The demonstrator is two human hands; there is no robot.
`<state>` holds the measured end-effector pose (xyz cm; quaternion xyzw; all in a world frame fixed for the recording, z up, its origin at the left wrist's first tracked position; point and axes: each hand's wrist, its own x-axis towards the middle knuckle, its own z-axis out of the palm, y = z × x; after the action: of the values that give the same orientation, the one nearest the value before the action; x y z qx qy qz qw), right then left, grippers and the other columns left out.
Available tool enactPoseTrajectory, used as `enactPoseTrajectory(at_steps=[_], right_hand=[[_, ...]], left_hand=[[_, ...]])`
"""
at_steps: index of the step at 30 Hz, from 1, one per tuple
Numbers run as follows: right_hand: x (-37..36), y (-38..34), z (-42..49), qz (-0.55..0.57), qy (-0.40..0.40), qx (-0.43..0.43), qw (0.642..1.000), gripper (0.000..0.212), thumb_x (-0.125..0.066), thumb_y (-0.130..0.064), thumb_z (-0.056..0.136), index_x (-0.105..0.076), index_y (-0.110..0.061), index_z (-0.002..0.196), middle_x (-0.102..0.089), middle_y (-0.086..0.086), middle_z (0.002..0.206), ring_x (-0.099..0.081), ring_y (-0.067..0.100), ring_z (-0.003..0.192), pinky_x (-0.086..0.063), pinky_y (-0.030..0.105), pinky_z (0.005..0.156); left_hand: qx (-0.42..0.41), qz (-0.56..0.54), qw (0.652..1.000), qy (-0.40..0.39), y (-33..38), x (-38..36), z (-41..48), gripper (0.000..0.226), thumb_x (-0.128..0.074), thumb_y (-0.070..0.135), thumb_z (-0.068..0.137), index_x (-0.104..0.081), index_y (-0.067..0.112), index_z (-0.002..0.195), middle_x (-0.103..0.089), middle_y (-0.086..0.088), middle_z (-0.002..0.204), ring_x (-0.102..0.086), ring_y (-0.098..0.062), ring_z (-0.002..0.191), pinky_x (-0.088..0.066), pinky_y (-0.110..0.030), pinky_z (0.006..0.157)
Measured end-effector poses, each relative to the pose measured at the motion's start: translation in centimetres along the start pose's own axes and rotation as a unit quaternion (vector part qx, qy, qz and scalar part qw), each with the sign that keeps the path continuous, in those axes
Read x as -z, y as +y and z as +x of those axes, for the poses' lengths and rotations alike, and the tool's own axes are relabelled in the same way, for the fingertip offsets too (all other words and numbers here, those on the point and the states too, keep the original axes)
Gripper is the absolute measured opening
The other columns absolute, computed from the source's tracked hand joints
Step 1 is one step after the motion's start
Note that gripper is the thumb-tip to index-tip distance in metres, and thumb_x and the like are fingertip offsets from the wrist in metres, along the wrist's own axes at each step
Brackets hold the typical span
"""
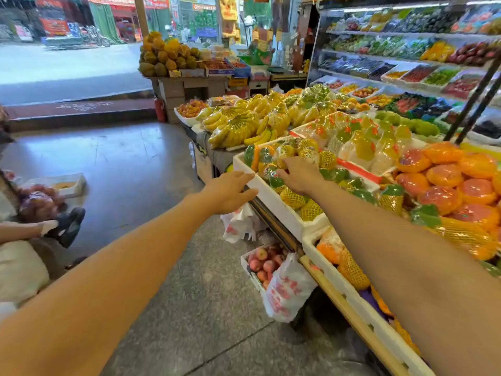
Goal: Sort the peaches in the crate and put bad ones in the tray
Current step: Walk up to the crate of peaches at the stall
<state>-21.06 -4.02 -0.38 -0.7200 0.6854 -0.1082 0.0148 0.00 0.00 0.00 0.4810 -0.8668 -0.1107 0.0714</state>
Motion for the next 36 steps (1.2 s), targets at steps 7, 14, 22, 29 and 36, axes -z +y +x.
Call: enactPoseTrajectory(at_steps=[7, 14, 22, 29, 36], right_hand=[[-4.3, -3.4, 13.4, 0.0, -0.024, 0.0, 1.0, 0.051, -0.04, -0.04, 0.101, -0.043, -0.009, 0.14, -0.045, 0.015, 0.145, -0.042, 0.034, 0.132, -0.039, 0.045, 0.104], [-7.7, -6.5, 27.5, 0.002, -0.034, 0.018, 0.999, 0.052, -0.038, -0.041, 0.101, -0.04, -0.011, 0.143, -0.042, 0.013, 0.148, -0.04, 0.032, 0.134, -0.036, 0.045, 0.106], [-12.8, -8.9, 45.2, 0.012, -0.066, 0.053, 0.996, 0.053, -0.039, -0.039, 0.102, -0.036, -0.009, 0.146, -0.038, 0.013, 0.15, -0.038, 0.032, 0.136, -0.037, 0.044, 0.105], [-16.9, -12.1, 63.1, 0.015, -0.077, 0.114, 0.99, 0.052, -0.043, -0.039, 0.099, -0.04, -0.012, 0.143, -0.043, 0.013, 0.147, -0.042, 0.033, 0.132, -0.037, 0.042, 0.103], [-20.1, -18.6, 77.1, 0.02, -0.101, 0.164, 0.981, 0.045, -0.044, -0.037, 0.1, -0.049, -0.01, 0.134, -0.052, 0.016, 0.135, -0.049, 0.035, 0.123, -0.044, 0.043, 0.095]], left_hand=[[0.013, 0.016, 1.0, -0.012, -10.9, 0.8, 9.0, 0.058, -0.035, 0.044, 0.101, -0.022, 0.019, 0.152, -0.023, -0.007, 0.158, -0.031, -0.026, 0.138, -0.03, -0.039, 0.108], [0.022, 0.026, 0.999, -0.025, -21.1, 2.8, 19.2, 0.057, -0.034, 0.042, 0.102, -0.022, 0.018, 0.152, -0.028, -0.01, 0.155, -0.028, -0.027, 0.14, -0.031, -0.041, 0.109], [0.066, 0.01, 0.997, -0.029, -32.7, 2.8, 31.4, 0.058, -0.036, 0.044, 0.101, -0.024, 0.017, 0.151, -0.031, -0.008, 0.154, -0.031, -0.026, 0.139, -0.034, -0.044, 0.11], [0.141, -0.01, 0.99, -0.024, -43.6, 5.8, 42.3, 0.055, -0.035, 0.04, 0.102, -0.024, 0.017, 0.151, -0.025, -0.008, 0.157, -0.027, -0.029, 0.142, -0.03, -0.043, 0.112], [0.194, -0.011, 0.981, -0.022, -55.8, 8.0, 49.7, 0.057, -0.037, 0.043, 0.101, -0.026, 0.017, 0.15, -0.026, -0.01, 0.156, -0.027, -0.028, 0.142, -0.029, -0.045, 0.113]])
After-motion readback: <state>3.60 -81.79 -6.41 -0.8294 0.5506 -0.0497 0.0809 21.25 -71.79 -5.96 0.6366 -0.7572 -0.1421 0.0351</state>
